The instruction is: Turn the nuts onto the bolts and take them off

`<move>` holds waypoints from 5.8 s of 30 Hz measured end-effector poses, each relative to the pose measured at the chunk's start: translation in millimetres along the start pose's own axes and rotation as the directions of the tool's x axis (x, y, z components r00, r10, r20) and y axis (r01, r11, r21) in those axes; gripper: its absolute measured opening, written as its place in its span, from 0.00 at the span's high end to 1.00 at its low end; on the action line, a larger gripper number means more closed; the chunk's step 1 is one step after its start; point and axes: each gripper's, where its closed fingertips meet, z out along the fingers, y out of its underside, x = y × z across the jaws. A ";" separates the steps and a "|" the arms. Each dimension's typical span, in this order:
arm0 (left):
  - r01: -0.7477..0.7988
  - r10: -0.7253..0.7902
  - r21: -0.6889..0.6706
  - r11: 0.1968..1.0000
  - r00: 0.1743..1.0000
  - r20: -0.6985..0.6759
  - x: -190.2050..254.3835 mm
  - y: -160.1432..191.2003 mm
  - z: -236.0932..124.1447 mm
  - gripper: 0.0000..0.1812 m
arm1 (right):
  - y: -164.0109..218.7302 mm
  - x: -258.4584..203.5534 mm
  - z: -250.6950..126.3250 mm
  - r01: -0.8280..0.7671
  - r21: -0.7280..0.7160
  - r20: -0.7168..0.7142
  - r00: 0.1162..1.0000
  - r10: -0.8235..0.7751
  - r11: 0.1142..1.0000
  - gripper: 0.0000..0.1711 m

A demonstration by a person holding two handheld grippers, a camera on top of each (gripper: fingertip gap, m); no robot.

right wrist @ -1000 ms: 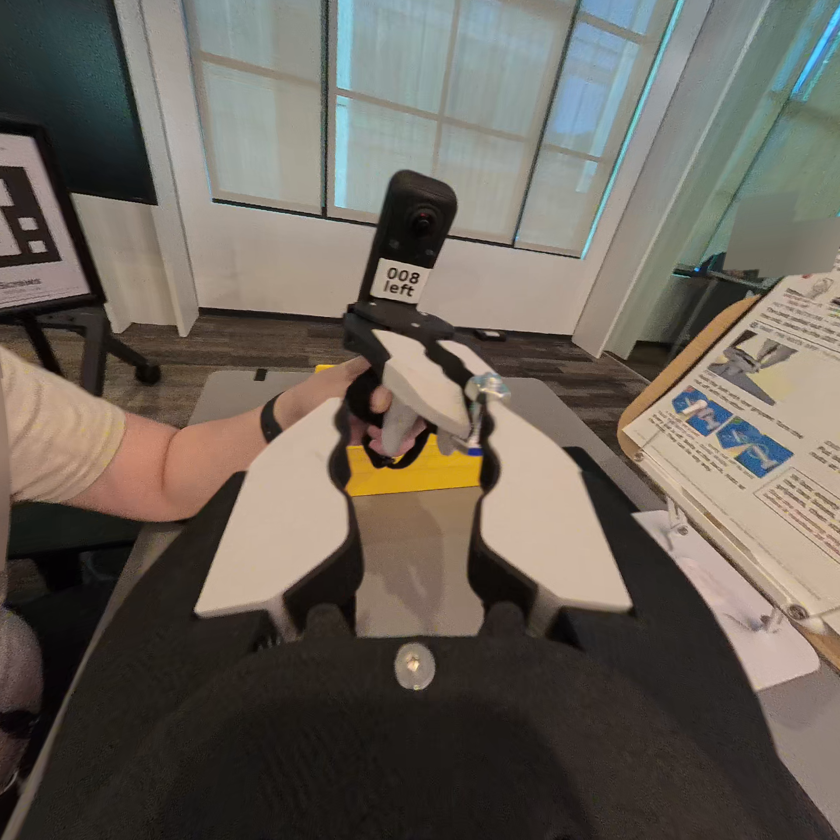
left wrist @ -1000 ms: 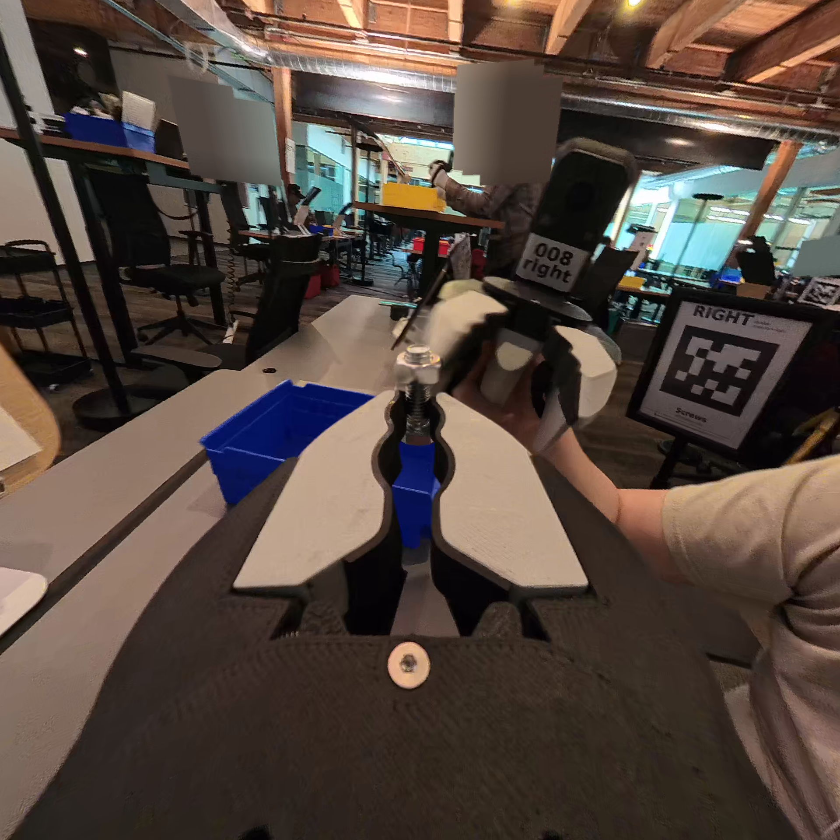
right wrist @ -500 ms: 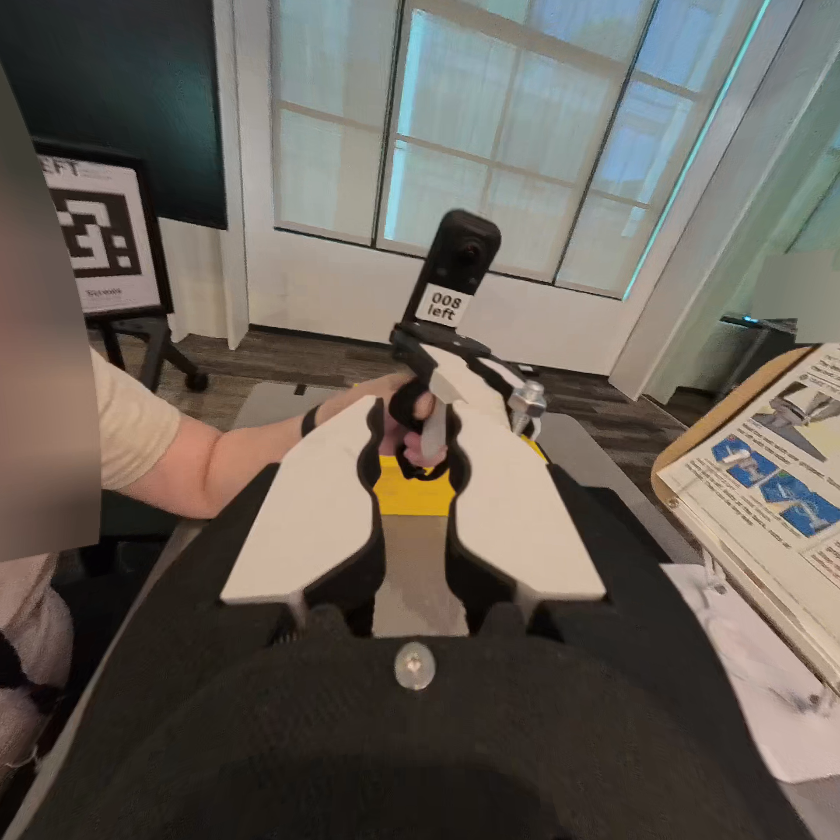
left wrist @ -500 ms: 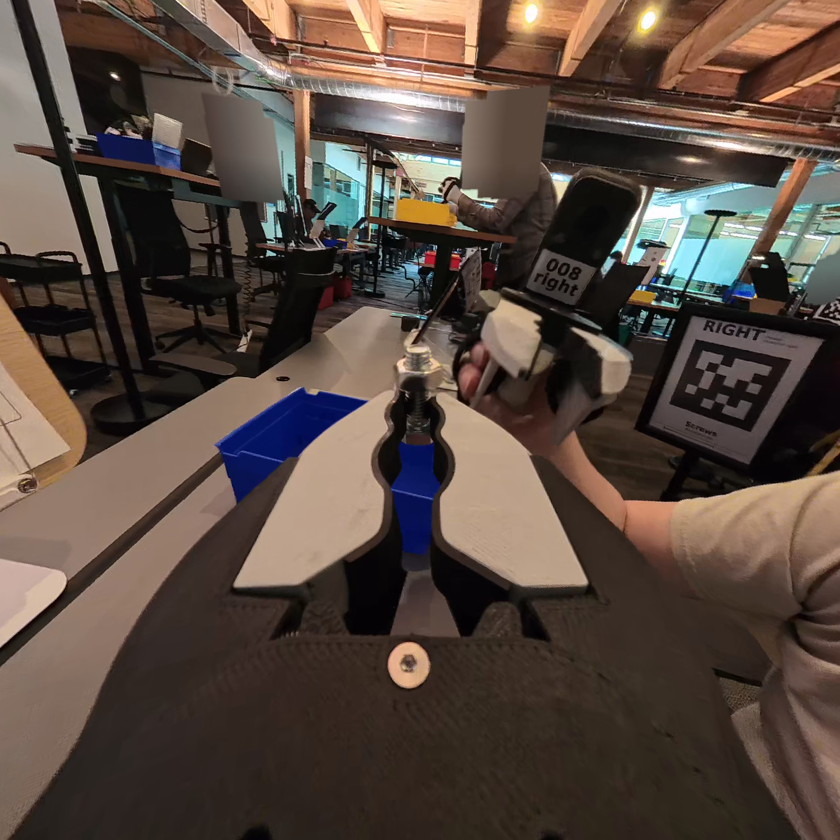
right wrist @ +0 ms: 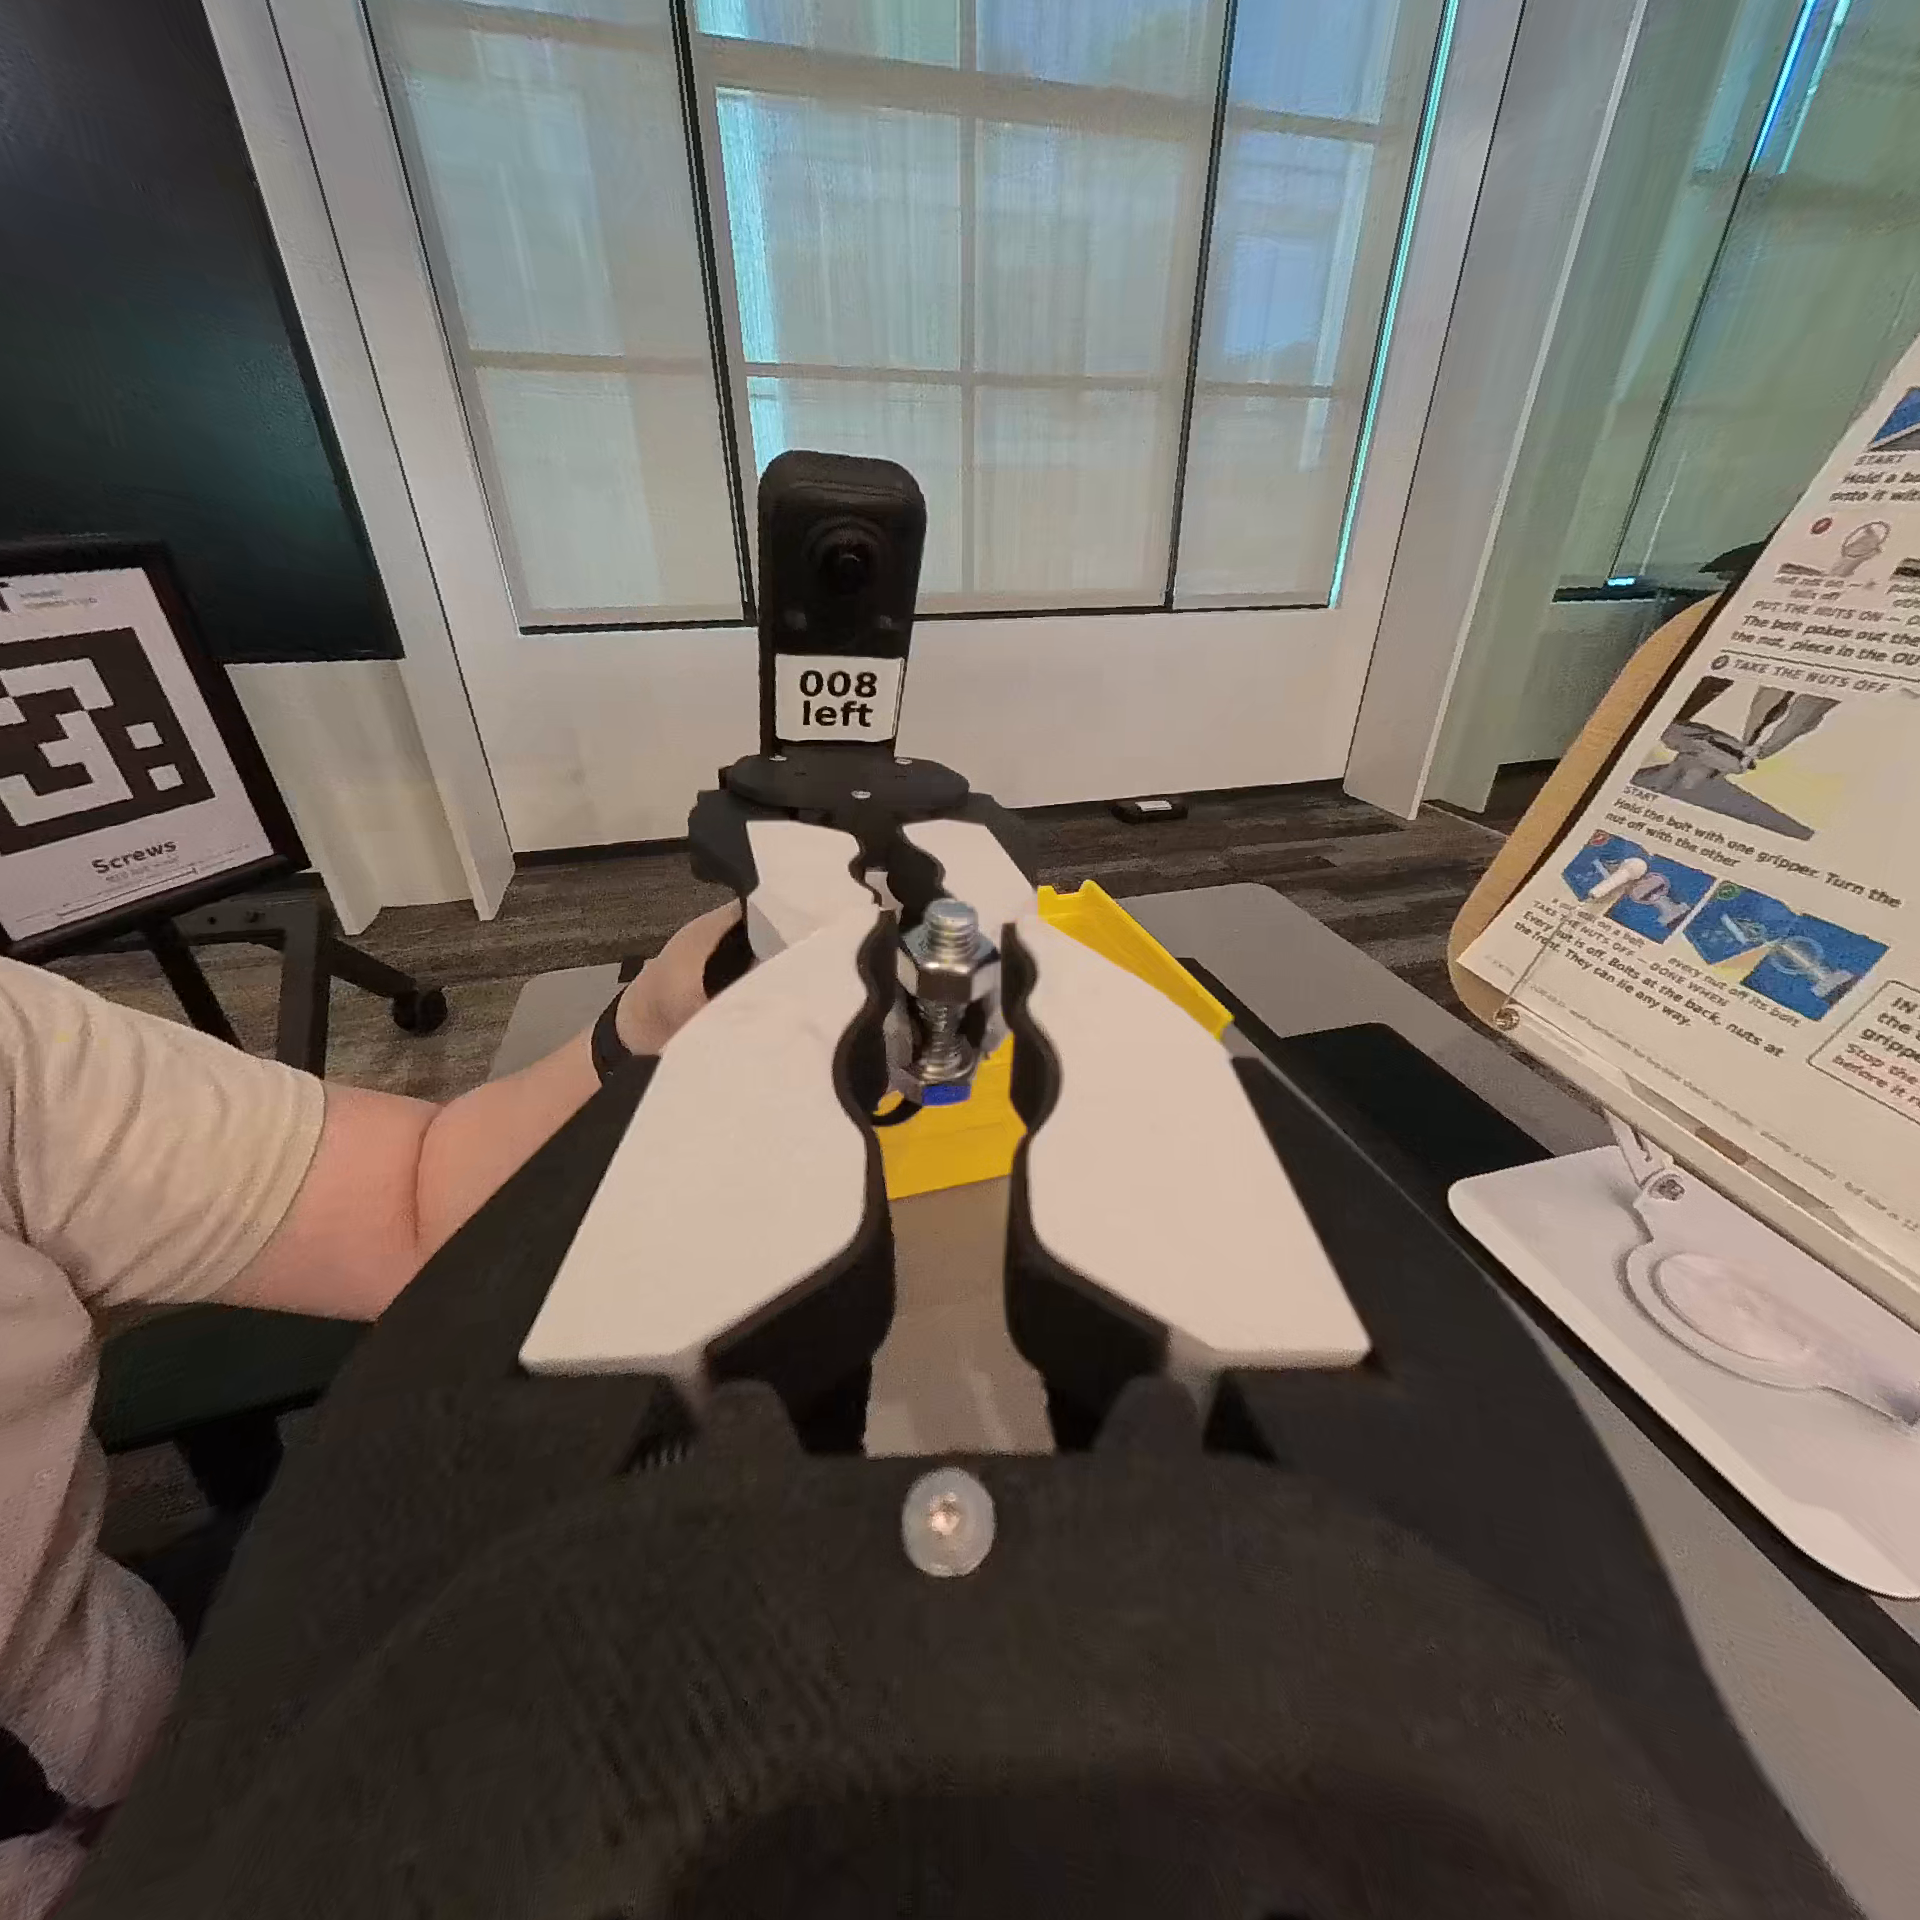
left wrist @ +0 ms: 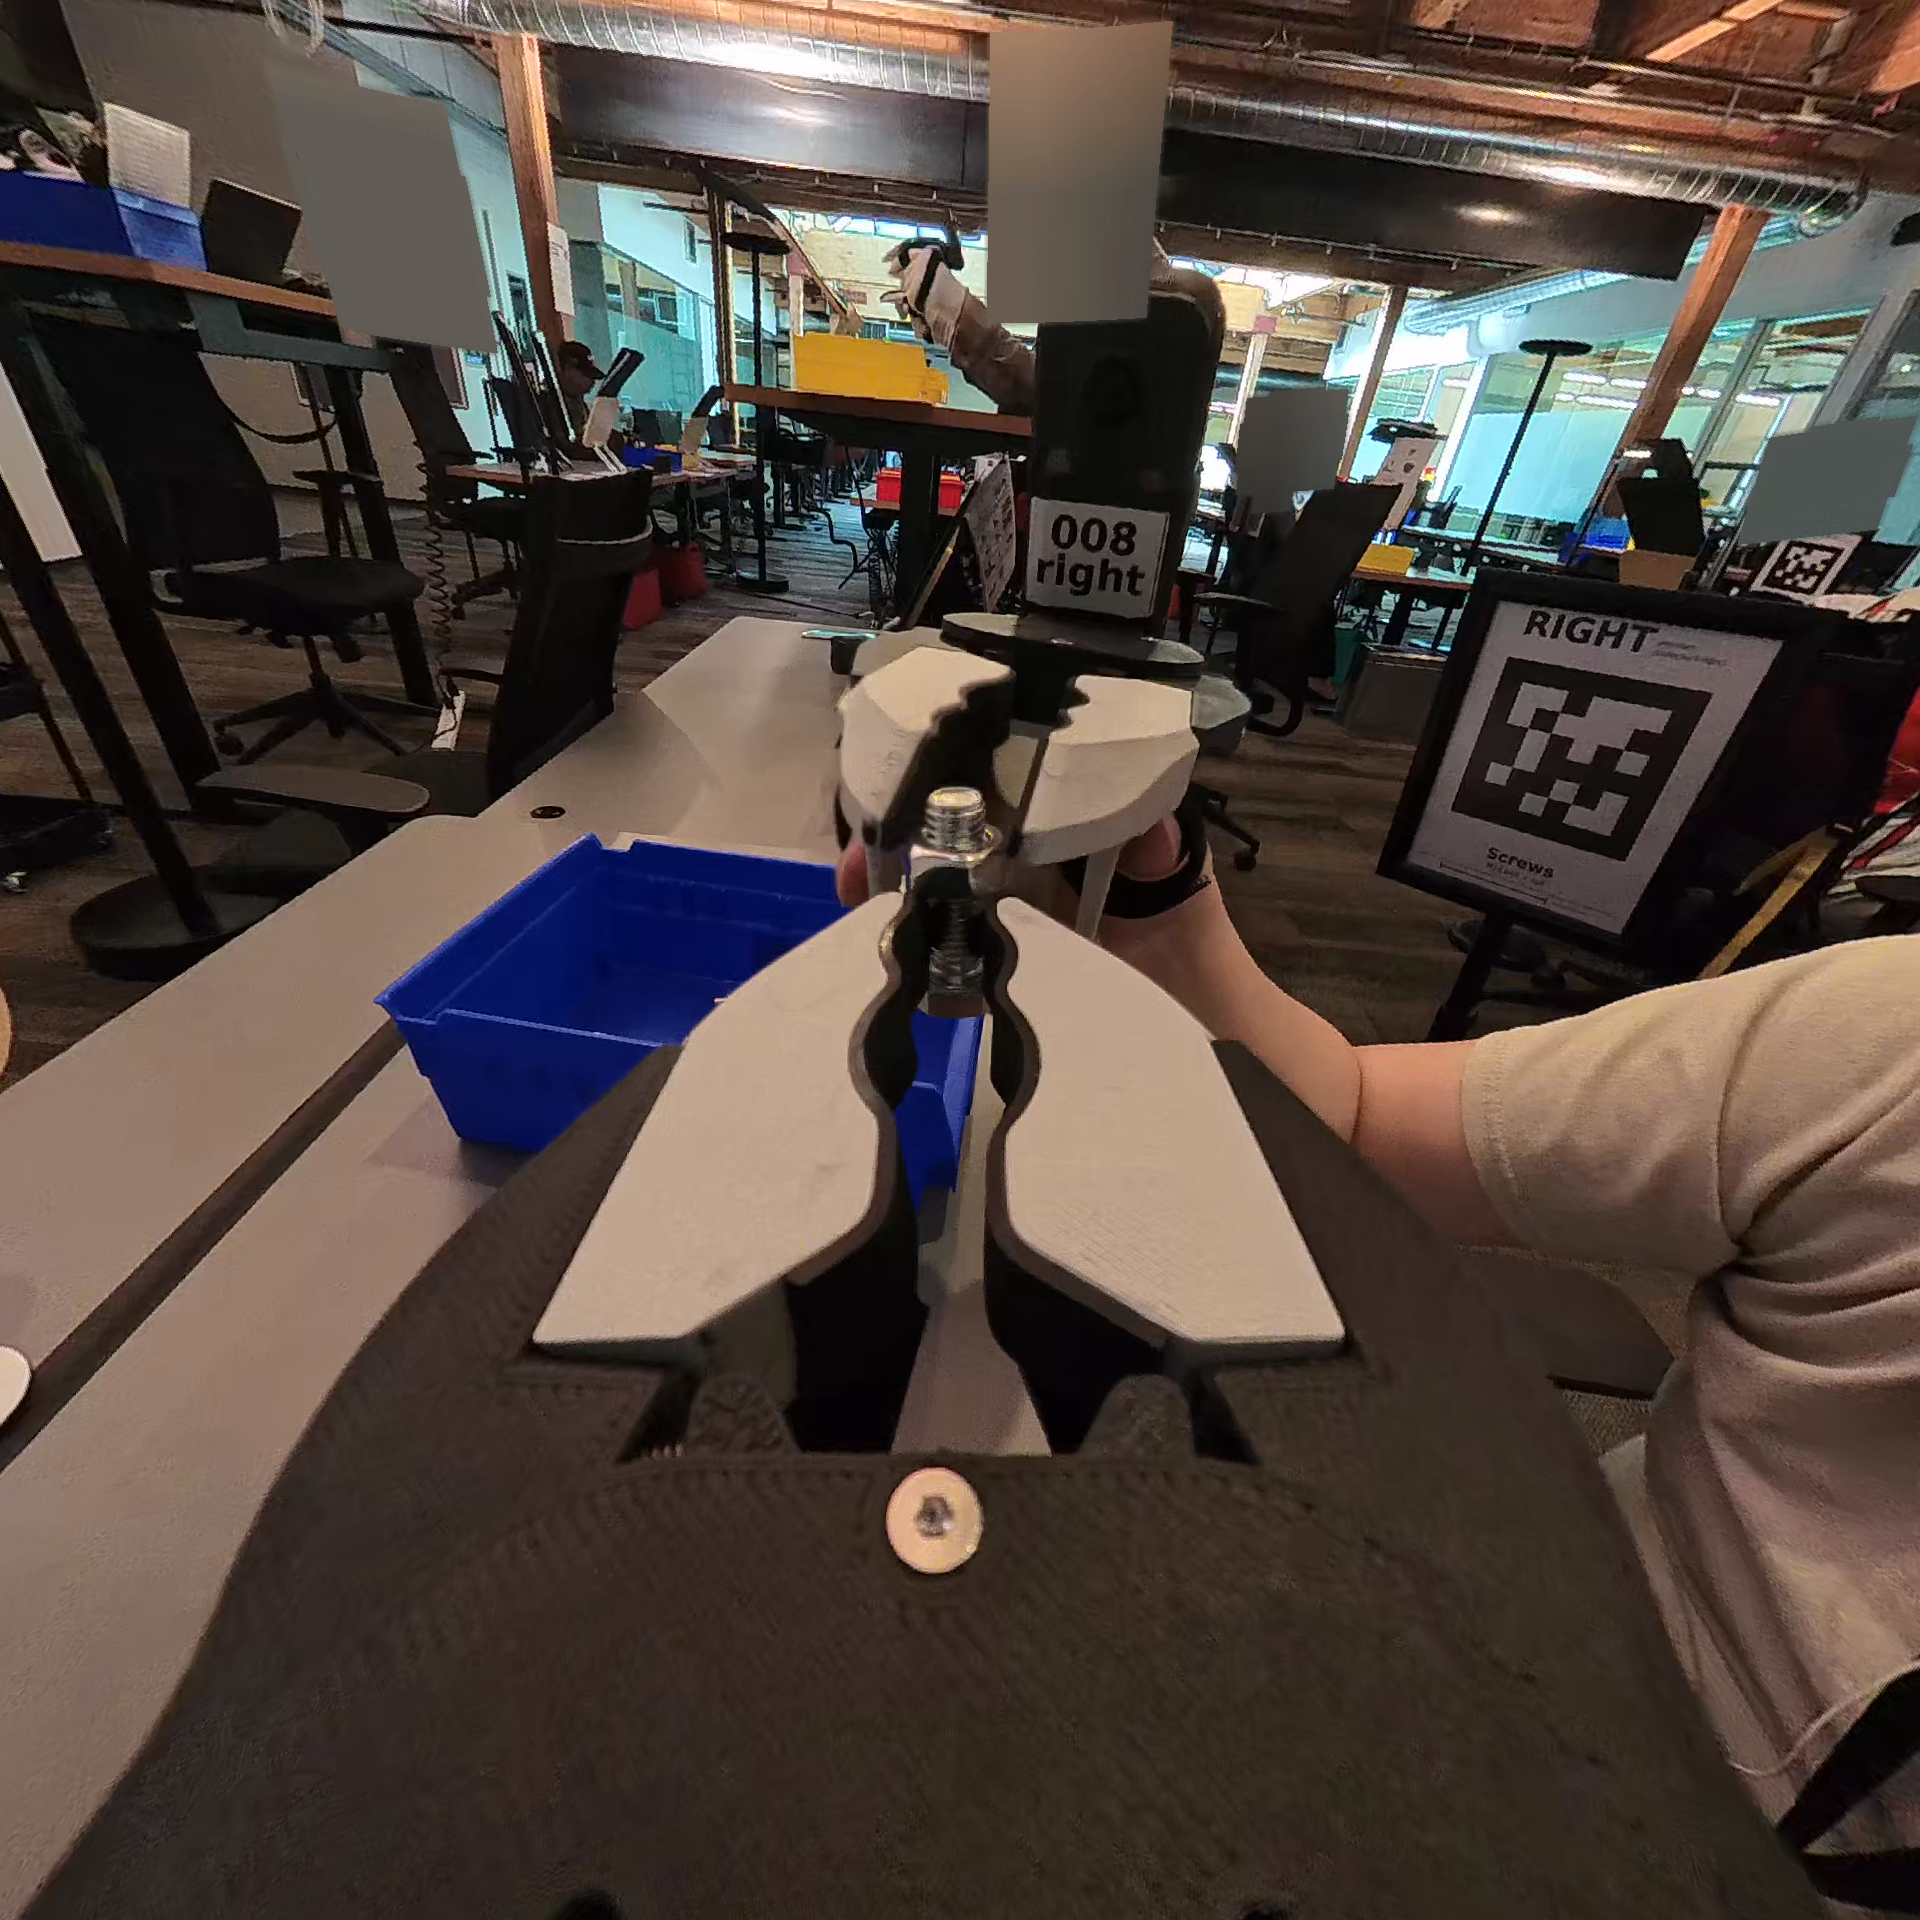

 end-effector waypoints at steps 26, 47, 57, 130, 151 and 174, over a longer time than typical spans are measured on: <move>0.010 -0.012 0.051 0.999 1.000 0.026 -1.5 -16.4 -20.3 0.79 | 74.5 125.8 -141.9 -0.334 -0.357 -0.489 0.863 0.130 0.872 0.92; 0.088 -0.081 -0.100 0.991 0.994 0.073 -13.8 5.5 -27.9 0.82 | 274.5 181.3 -228.2 -0.856 -0.457 -0.826 0.509 0.243 0.242 0.91; 0.120 0.042 -0.203 0.972 0.759 0.650 -63.7 -4.0 -155.7 0.76 | 170.2 183.0 -298.0 -0.697 -0.485 -0.854 0.507 -0.117 0.528 0.75; 0.833 -0.281 -0.320 0.451 0.472 0.835 -45.2 136.1 -231.2 0.91 | 192.5 124.6 58.6 -0.663 -0.637 -0.621 0.744 0.248 0.393 0.90; 0.781 -0.326 -0.349 0.519 0.557 0.764 -44.3 123.3 -229.9 0.92 | 276.3 146.2 81.9 -0.789 -0.604 -0.789 0.612 0.058 0.117 0.92; 0.237 -0.123 -0.001 0.972 0.508 0.853 27.7 -24.0 -255.1 0.81 | 111.2 120.0 47.4 -0.728 -0.683 -0.730 0.678 0.081 -0.064 0.94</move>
